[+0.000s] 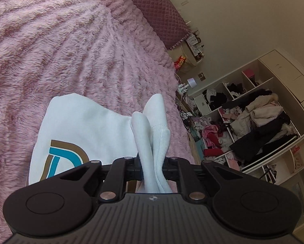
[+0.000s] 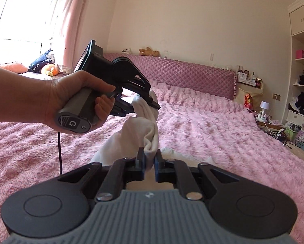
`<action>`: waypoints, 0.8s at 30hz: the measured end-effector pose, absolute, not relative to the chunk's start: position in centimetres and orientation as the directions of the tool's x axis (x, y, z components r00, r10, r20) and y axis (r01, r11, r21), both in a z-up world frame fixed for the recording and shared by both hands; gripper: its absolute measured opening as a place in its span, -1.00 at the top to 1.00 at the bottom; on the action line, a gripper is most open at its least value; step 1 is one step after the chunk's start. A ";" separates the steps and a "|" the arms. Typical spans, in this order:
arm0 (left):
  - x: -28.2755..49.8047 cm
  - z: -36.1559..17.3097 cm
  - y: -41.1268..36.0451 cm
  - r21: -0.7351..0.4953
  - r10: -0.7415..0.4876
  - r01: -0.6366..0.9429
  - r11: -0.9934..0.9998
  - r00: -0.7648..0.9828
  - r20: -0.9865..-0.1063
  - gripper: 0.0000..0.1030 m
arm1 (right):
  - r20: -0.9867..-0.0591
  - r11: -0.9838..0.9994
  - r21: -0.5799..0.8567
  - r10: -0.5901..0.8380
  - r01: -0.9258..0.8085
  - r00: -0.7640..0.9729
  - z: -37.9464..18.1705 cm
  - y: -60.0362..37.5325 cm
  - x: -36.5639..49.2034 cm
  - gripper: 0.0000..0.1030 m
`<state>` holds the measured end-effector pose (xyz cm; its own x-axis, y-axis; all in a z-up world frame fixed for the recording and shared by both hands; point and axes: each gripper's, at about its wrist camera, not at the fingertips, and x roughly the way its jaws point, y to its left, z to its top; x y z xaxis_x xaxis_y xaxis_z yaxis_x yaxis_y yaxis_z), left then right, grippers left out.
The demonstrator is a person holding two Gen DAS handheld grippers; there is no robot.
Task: Fold small clothes
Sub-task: 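Lift the folded sweatshirt with both grippers and flip it over, then lay the sweatshirt down print side up and open both grippers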
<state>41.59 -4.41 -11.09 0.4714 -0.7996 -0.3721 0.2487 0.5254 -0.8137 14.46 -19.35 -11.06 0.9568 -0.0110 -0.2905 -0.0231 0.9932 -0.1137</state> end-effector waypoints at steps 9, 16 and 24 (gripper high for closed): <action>40.0 -13.0 -14.0 -0.738 -0.790 0.321 0.594 0.406 -0.459 0.77 | -0.340 0.990 -0.049 -0.138 0.130 0.930 -13.4 -27.9 12.5 0.94; 38.6 -13.9 -18.4 -0.628 -0.725 0.367 0.686 0.411 -0.552 0.76 | -0.397 0.978 0.033 -0.176 0.206 0.901 -15.9 -31.6 12.2 0.94; 37.3 -15.1 -21.9 -0.515 -0.648 0.394 0.761 0.430 -0.629 0.76 | -0.437 0.965 0.090 -0.185 0.247 0.881 -18.3 -33.6 12.6 0.94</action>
